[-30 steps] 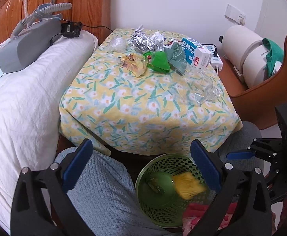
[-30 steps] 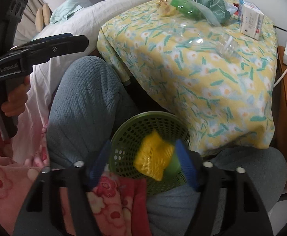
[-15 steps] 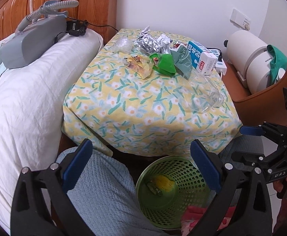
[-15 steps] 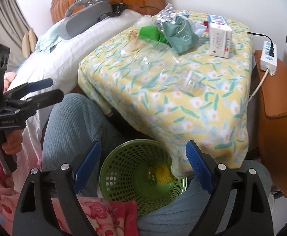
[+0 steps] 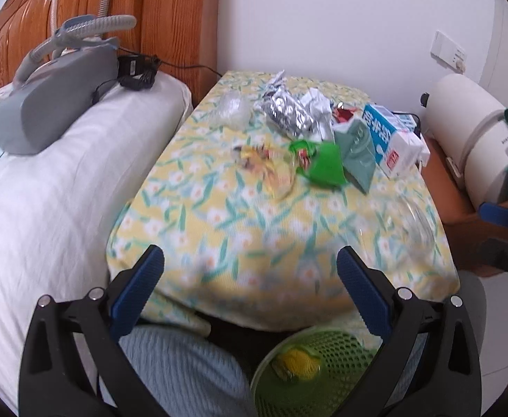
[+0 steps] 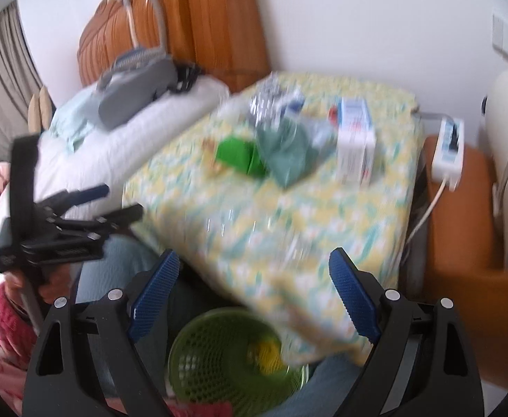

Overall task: Collect trash
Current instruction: 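Reach to the yellow snack wrapper and grasp it with the left tool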

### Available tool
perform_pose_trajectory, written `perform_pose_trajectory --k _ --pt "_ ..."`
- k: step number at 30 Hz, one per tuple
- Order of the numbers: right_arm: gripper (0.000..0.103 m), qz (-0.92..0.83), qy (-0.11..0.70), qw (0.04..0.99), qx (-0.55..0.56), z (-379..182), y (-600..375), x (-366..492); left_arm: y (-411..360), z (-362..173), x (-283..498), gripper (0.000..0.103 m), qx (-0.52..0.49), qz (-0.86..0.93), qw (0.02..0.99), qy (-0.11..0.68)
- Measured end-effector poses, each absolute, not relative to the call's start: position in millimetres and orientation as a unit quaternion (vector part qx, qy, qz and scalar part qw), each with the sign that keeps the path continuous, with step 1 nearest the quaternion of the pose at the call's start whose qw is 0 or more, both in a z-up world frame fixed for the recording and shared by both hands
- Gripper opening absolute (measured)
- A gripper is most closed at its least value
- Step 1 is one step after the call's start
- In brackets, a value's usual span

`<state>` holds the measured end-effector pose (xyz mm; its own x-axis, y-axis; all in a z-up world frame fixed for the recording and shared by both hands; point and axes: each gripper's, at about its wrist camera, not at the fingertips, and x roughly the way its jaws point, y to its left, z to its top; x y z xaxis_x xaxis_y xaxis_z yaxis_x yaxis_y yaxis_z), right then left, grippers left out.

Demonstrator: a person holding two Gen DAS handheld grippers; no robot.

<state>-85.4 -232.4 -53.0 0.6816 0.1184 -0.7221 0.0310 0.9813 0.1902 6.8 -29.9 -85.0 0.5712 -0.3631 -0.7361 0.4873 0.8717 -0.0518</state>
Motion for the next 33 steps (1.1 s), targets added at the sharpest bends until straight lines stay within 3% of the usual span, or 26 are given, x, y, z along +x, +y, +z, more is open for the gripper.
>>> perform_pose_trajectory --k 5,10,15,17,22,28,33 --pt "0.088 0.018 0.369 0.925 0.093 -30.3 -244.6 -68.0 -54.7 -92.3 38.9 0.093 0.094 -0.246 0.88 0.396" --pt "0.088 0.02 0.355 0.929 0.102 -22.1 -254.0 -53.9 -74.2 -106.5 59.0 0.078 0.116 -0.249 0.871 0.406" --pt "0.088 0.023 0.355 0.928 0.11 -24.7 -258.6 -40.4 -84.3 -115.2 74.0 0.073 0.117 -0.25 0.868 0.414" --pt "0.088 0.026 0.356 0.927 0.116 -26.8 -260.1 -35.6 -88.2 -117.1 76.3 0.066 0.124 -0.25 0.867 0.412" --pt "0.088 0.027 0.358 0.926 0.118 -28.9 -262.4 -30.2 -98.3 -123.2 80.6 0.032 0.141 -0.253 0.863 0.414" --pt "0.088 0.023 0.358 0.926 0.119 -30.5 -265.8 -27.5 -98.7 -122.2 86.1 0.023 0.13 -0.26 0.865 0.409" --pt "0.088 0.015 0.365 0.923 0.121 -35.3 -268.1 -23.4 -90.8 -112.5 85.6 0.021 0.111 -0.258 0.873 0.398"
